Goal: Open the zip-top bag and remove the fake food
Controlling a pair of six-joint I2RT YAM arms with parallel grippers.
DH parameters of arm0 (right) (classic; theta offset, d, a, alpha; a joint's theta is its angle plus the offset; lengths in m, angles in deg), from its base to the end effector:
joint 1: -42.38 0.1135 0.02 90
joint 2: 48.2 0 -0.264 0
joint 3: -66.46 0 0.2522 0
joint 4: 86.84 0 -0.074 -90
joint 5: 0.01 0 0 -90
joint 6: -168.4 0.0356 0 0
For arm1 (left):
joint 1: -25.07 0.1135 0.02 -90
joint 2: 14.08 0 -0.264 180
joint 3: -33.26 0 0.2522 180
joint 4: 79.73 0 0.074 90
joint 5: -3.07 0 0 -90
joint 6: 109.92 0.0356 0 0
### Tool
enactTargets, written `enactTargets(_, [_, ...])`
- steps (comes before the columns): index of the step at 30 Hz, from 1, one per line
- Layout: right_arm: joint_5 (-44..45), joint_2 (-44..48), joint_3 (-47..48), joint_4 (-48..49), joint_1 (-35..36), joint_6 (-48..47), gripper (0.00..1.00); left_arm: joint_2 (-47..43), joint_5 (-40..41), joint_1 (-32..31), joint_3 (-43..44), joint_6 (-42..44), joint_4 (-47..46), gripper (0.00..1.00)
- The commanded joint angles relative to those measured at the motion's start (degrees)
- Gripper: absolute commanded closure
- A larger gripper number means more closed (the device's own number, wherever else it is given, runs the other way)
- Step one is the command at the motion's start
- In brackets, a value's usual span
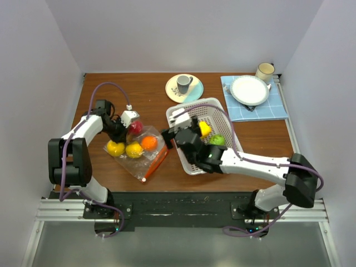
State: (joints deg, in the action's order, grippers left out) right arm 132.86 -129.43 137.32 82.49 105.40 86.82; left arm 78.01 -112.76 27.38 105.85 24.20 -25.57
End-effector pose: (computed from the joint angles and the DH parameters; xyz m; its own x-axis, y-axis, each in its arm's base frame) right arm 0.1673 0.2753 0.2931 -0.2146 -0.1849 -0.9590 -0.3373 0.9355 -0.1050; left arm 0.2976 -0.0035 0.1914 -0.6283 0.6018 -0.4930 0.7294 0.6761 -0.1043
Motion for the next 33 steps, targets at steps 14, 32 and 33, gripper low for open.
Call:
enactTargets(14, [-11.2,-18.3,-1.0,11.1,6.6,5.7,0.56,-0.9,2.2,0.9,0.0,1.1,-0.1,1.00])
enactTargets(32, [-12.1,-29.9,2.0,23.9,9.3,3.9,0.11,-0.4,3.1,0.9,0.4,1.8,0.4,1.00])
enactTargets(33, [-10.4,-30.8,3.9,24.3,9.3,3.4,0.08,-0.4,3.1,0.9,0.6,1.8,0.6,1.00])
